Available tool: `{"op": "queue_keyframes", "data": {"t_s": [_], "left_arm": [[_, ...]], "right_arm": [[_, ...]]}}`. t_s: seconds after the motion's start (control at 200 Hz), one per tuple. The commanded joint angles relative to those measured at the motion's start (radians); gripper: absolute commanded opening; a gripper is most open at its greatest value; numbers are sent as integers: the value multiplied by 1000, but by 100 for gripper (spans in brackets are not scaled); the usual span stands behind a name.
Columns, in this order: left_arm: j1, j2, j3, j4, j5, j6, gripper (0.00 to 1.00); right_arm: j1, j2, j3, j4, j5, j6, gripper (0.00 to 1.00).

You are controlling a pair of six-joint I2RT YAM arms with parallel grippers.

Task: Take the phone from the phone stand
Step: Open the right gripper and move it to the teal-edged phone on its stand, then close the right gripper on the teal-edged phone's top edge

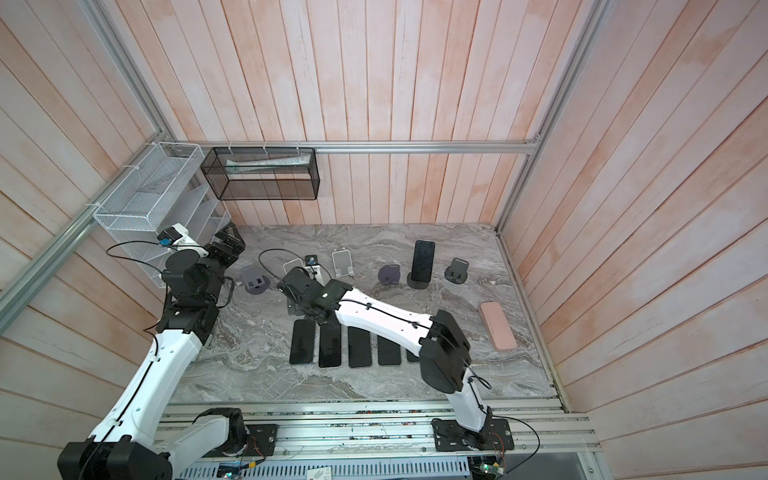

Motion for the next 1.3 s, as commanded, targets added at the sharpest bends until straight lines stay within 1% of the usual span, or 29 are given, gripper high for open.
{"op": "queue_keyframes", "data": {"t_s": [0.0, 0.05, 0.08, 0.125, 0.165, 0.215, 0.265, 0.3, 0.36, 0.425, 0.48, 0.54, 0.585, 0.63, 0.735, 0.8, 0.855, 0.995, 1.06, 1.175, 1.24, 1.295], "left_arm": [[-11, 45, -11, 55, 158, 6, 99], [-23, 74, -11, 99, 258, 11, 98], [-36, 91, -6, 113, 311, 9, 98], [-63, 122, 4, 134, 390, 6, 98], [-92, 150, 14, 147, 456, -2, 97], [-142, 181, 21, 163, 515, -17, 96], [-193, 211, 27, 177, 571, -17, 95], [-234, 232, 40, 165, 594, -7, 95], [-303, 258, 57, 141, 607, 27, 95], [-379, 282, 64, 128, 618, 53, 95], [-428, 305, 73, 124, 644, 80, 95], [-467, 330, 91, 106, 689, 112, 95], [-492, 340, 106, 84, 699, 136, 95], [-511, 341, 107, 79, 701, 150, 95], [-534, 333, 94, 83, 687, 167, 95], [-534, 334, 96, 78, 682, 164, 95], [-535, 337, 99, 74, 683, 165, 95], [-534, 334, 96, 79, 681, 158, 95], [-533, 332, 96, 78, 679, 161, 95], [-532, 327, 93, 82, 672, 164, 95], [-533, 324, 92, 82, 668, 165, 95], [-532, 322, 92, 83, 669, 163, 95]], "right_arm": [[-86, -164, -224, 106, -10, -139, 94], [-151, -251, -316, 156, -68, -206, 94], [-191, -299, -354, 172, -79, -240, 94], [-246, -355, -387, 179, -61, -283, 93], [-293, -393, -412, 196, -22, -328, 94], [-358, -424, -435, 228, 25, -373, 94], [-431, -434, -450, 264, 9, -437, 94], [-482, -428, -446, 275, 10, -445, 93], [-571, -398, -413, 272, -99, -467, 91], [-659, -339, -344, 238, -201, -448, 91], [-730, -287, -293, 222, -257, -430, 92], [-776, -242, -262, 235, -302, -454, 94], [-794, -208, -227, 234, -311, -481, 97], [-804, -172, -193, 225, -324, -514, 98], [-831, -88, -101, 187, -345, -549, 98], [-836, -37, -39, 149, -310, -558, 98], [-840, -6, -7, 132, -304, -569, 98], [-854, 64, 77, 88, -308, -533, 98], [-853, 97, 110, 69, -319, -536, 98], [-850, 141, 151, 15, -288, -512, 98], [-850, 140, 139, 17, -268, -488, 98], [-850, 128, 108, 40, -274, -477, 98]]}}
